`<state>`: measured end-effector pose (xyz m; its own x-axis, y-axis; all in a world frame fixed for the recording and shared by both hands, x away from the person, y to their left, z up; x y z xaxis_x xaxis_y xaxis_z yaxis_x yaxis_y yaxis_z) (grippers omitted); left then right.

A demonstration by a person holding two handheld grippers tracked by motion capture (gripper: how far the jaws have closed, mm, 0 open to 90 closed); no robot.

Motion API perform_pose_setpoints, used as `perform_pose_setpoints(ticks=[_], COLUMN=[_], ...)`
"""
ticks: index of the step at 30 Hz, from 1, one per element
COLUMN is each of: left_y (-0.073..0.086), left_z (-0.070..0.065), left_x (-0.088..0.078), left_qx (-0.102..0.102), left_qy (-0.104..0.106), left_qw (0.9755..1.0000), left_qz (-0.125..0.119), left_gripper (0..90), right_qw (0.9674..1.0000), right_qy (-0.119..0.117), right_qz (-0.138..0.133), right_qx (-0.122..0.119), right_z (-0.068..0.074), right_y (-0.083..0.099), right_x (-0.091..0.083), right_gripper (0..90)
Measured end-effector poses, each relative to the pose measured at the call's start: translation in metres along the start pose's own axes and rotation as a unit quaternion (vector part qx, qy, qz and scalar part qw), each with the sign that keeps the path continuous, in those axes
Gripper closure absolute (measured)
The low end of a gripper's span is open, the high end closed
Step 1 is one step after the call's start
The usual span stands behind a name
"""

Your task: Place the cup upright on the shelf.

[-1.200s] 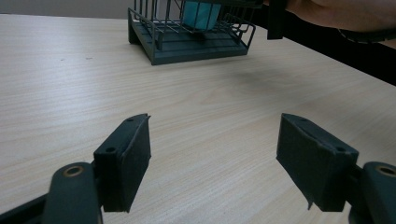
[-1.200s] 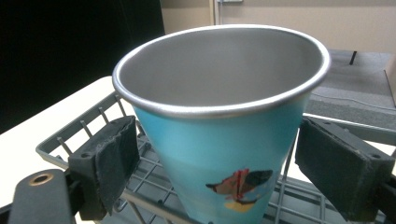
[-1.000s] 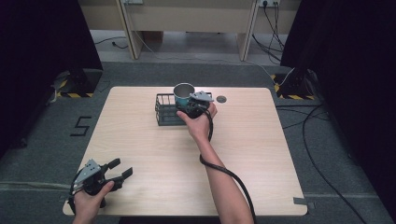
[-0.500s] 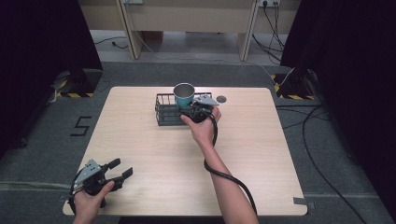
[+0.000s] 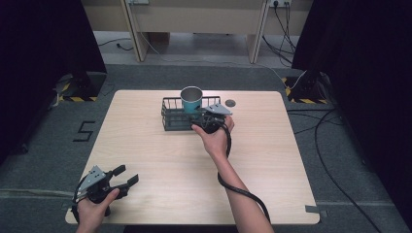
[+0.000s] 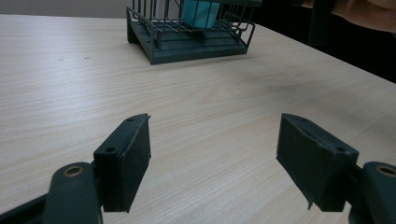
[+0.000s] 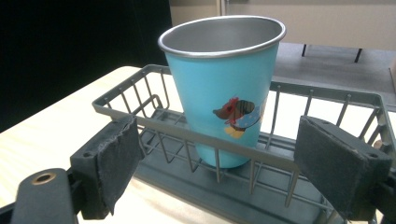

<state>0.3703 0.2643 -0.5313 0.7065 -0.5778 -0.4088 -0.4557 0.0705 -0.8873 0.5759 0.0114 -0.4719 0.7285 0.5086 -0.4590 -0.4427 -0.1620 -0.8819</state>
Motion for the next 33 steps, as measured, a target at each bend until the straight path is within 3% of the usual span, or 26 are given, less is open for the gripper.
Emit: perform_pose_setpoints(ticks=[22,33], left_y=[0.001,0.001], left_z=[0.001,0.001], left_x=[0.000,0.000], left_qx=[-0.001,0.000], left_qy=[-0.001,-0.002], left_qw=[1.0000,1.0000], left_qz=[0.001,0.002], left_gripper=[25.7,25.7], right_qw=[0.9999,0.9995], right_qy=[-0.004,-0.010], right_qz=[0.013,0.021], right_qx=[-0.009,-0.022], right_z=[-0.001,-0.002], right_y=[0.015,0.028], right_x=[-0.034,-0.061], right_gripper=[15.3,15.4])
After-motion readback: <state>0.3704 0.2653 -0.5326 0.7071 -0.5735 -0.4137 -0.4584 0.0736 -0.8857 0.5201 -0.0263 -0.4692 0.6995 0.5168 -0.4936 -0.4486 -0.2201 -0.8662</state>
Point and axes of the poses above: each handheld gripper's, and its own axes: x roughly forward along the jaws, y roughly out of its underside, z roughly to its left, the point moved 9 cm from there along x, roughly forward along the jaws, and after that the axes turned 7 degrees about z, right-handed, at the moved point
